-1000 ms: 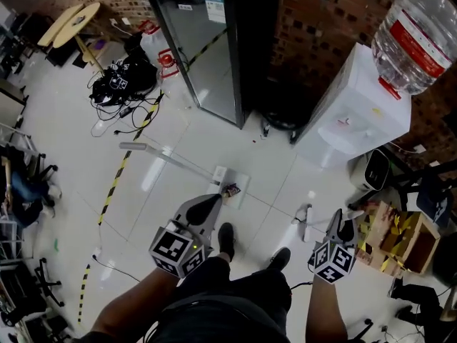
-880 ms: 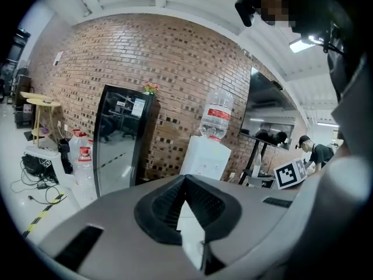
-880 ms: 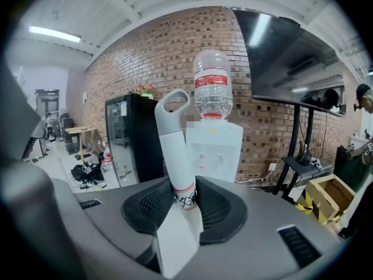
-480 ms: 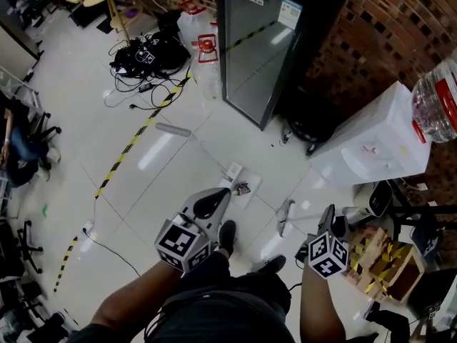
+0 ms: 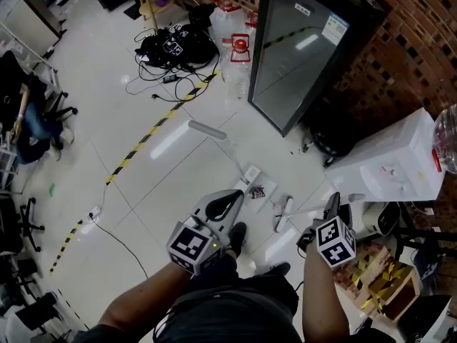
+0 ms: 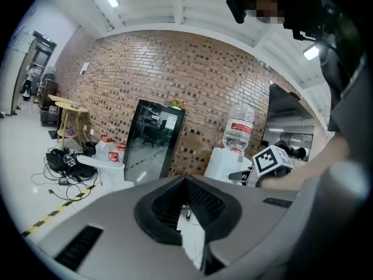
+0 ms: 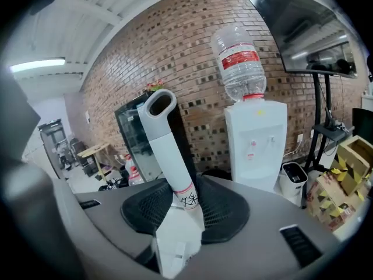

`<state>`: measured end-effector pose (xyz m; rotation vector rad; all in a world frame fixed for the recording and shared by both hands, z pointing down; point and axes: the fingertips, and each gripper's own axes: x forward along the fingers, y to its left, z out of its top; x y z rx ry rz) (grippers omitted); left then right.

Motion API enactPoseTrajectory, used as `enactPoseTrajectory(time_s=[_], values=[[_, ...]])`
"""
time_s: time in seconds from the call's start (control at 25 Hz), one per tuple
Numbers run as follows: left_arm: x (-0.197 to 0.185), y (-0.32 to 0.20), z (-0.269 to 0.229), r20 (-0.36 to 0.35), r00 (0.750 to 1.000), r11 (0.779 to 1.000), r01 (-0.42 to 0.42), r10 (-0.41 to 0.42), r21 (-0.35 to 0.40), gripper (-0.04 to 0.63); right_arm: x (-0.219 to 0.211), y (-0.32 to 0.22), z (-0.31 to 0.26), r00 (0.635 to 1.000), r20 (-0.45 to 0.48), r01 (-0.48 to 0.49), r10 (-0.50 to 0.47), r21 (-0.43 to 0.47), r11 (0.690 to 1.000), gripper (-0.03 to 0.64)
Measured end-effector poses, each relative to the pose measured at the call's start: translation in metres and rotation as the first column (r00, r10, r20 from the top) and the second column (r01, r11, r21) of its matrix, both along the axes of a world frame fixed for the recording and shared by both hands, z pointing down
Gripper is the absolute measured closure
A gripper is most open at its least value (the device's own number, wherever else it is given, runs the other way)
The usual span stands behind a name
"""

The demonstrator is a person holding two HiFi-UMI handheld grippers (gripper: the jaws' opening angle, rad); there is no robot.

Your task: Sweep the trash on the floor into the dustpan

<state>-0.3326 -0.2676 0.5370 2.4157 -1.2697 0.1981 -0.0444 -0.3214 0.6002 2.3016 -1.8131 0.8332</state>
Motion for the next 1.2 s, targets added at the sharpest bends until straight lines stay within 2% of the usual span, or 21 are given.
enactPoseTrajectory(time_s=[0.24,0.72,1.0,1.2], values=[[-0.03,0.005,-0.001,-0.002,0.998,0.998,0.066,-0.066,-0.013,0.594,-0.042,-0.026,-0.003,0.998,0.0,0.069,-0.069,0.002,0.998,0.474],[-0.048,0.007,0.004,-0.017,0.995,0.995,0.1,-0.1,-0.018,0.592,-0.096,-0.053,-0.008,0.989,0.142,0.044,-0.044,0.002,0.999,0.471],[-0.047,0.011,0.0,-0.031,0.994,0.995,0.101,-0.102,-0.022,0.593,-0.1,-0.045,-0.024,0.974,0.222,0.036,-0.038,0.014,0.999,0.471],[-0.031,0.009,-0.008,-0.038,0.997,0.997,0.073,-0.073,-0.016,0.594,-0.079,-0.036,-0.029,0.96,0.279,-0.015,0.014,0.0,1.0,0.468]])
